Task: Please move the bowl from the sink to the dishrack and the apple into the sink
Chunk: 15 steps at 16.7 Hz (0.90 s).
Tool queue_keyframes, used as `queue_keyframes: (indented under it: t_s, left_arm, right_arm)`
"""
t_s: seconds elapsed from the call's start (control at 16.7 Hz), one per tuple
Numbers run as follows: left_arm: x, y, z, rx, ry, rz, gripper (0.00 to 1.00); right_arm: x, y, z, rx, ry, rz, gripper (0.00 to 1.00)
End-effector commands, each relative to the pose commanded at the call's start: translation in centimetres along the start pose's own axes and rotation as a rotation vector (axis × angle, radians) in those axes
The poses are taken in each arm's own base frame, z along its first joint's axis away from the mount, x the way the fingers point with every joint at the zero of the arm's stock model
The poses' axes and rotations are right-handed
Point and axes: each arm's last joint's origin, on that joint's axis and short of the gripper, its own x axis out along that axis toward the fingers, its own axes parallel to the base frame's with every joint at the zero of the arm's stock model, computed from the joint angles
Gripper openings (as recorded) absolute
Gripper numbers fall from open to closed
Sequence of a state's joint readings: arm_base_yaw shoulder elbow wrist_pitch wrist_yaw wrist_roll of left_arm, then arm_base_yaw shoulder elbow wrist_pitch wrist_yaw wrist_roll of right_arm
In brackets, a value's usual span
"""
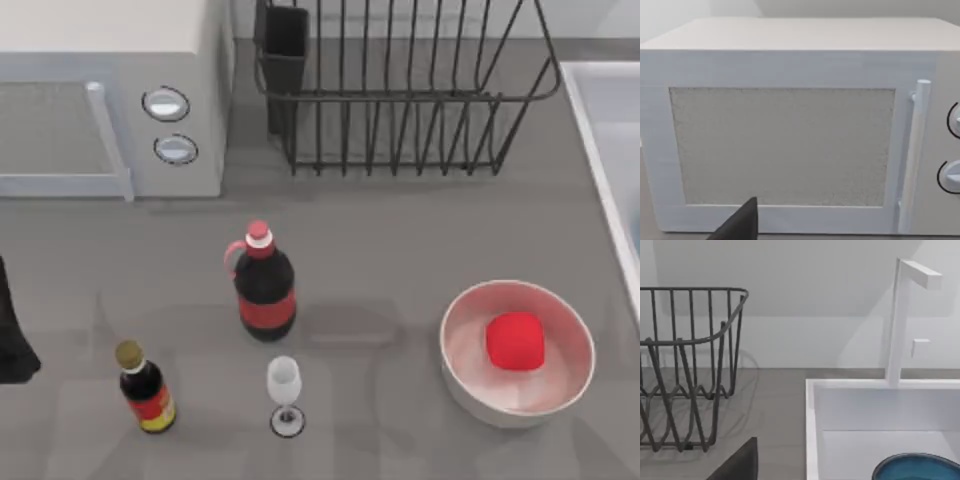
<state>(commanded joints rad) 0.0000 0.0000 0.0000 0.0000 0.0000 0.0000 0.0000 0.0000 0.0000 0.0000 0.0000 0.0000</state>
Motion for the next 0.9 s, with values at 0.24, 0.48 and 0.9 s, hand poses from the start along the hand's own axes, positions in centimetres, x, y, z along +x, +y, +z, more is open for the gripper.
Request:
queue_keyframes:
  t_s: [0.24, 0.48, 0.9]
  left_arm:
    - [0.0, 0.0, 0.0, 0.0, 0.0, 0.0, 1.0]
    - [0.0, 0.0, 0.0, 0.0, 0.0, 0.0, 1.0]
    - [0.0, 0.0, 0.0, 0.0, 0.0, 0.0, 1.0]
  right_arm:
    - [0.0, 0.0, 0.5, -0.004, 0.015, -0.004, 1.0]
    - [0.5, -0.3, 3.7, -0.028, 0.107, -0.027, 1.0]
    - [6.4, -1.8, 12.6, -0.088, 0.429, -0.081, 1.0]
